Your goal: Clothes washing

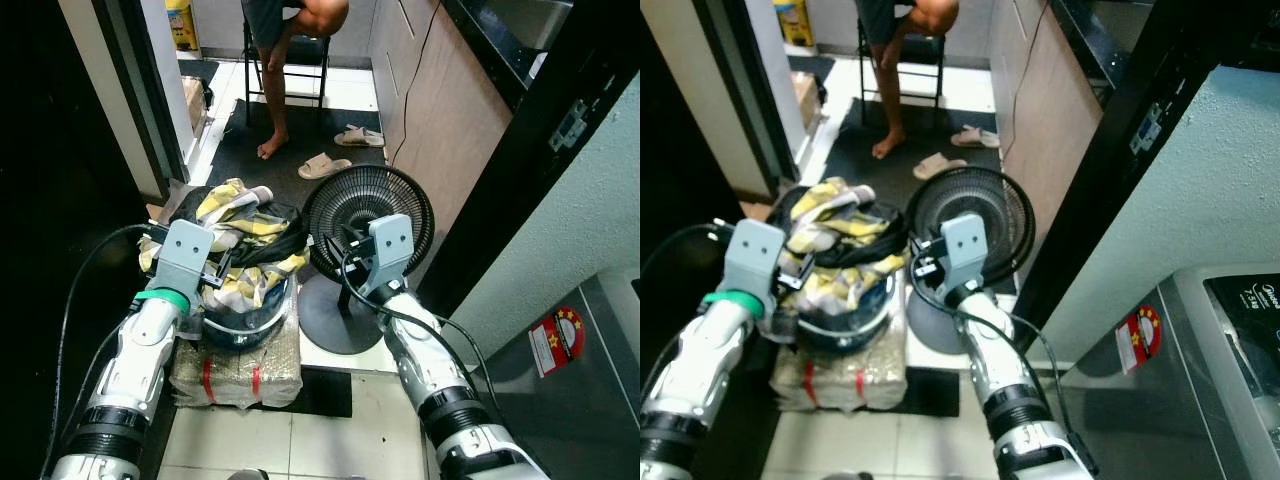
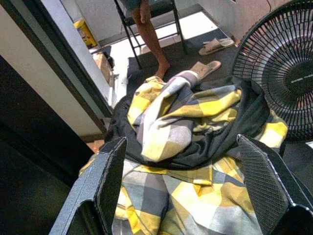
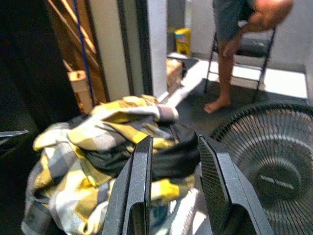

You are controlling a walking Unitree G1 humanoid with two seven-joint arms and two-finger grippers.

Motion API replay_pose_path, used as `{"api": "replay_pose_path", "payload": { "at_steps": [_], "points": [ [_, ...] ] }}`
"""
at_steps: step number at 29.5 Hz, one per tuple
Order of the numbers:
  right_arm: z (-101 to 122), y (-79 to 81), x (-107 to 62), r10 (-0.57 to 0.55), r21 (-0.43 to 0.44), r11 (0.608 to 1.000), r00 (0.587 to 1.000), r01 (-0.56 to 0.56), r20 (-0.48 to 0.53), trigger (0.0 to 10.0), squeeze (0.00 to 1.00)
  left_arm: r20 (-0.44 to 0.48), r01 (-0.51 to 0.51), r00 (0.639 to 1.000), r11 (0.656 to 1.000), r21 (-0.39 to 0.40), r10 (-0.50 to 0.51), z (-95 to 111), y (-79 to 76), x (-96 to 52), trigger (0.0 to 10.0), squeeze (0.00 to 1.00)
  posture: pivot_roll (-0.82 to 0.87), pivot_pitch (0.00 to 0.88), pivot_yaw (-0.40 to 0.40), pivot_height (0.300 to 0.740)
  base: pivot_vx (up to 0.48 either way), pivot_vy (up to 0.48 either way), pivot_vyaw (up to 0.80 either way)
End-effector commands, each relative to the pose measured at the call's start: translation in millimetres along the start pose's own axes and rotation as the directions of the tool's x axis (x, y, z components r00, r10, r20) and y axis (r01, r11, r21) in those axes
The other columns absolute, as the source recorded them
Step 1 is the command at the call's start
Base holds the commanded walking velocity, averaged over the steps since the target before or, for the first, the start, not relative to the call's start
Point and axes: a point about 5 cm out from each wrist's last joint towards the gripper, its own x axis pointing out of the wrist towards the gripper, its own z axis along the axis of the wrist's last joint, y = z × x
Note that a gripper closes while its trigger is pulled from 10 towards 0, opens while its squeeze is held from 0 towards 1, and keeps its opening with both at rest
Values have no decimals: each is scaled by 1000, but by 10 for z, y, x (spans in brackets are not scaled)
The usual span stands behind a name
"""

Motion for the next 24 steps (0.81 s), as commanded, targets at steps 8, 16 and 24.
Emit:
{"api": "replay_pose_path", "payload": {
  "at_steps": [8, 16, 24],
  "points": [
    [-266, -71, -200, -113, 36, 993, 990, 117, -84, 10000, 0, -41, -39, 999, 988, -151, 33, -116, 65, -98, 10000, 0, 53, 0, -8, 740, 0, 0, 0],
    [-221, -185, -133, -127, 10, 992, 987, 129, -93, 10000, 0, -65, -17, 998, 993, -113, 10, -185, -17, -96, 10000, 0, 58, 0, -10, 740, 0, 0, 0],
    [-214, -137, -117, -125, 5, 992, 989, 126, -82, 10000, 0, -61, -7, 998, 994, -108, 1, -180, -22, -91, 10000, 0, 58, 0, -6, 740, 0, 0, 0]
  ]
}}
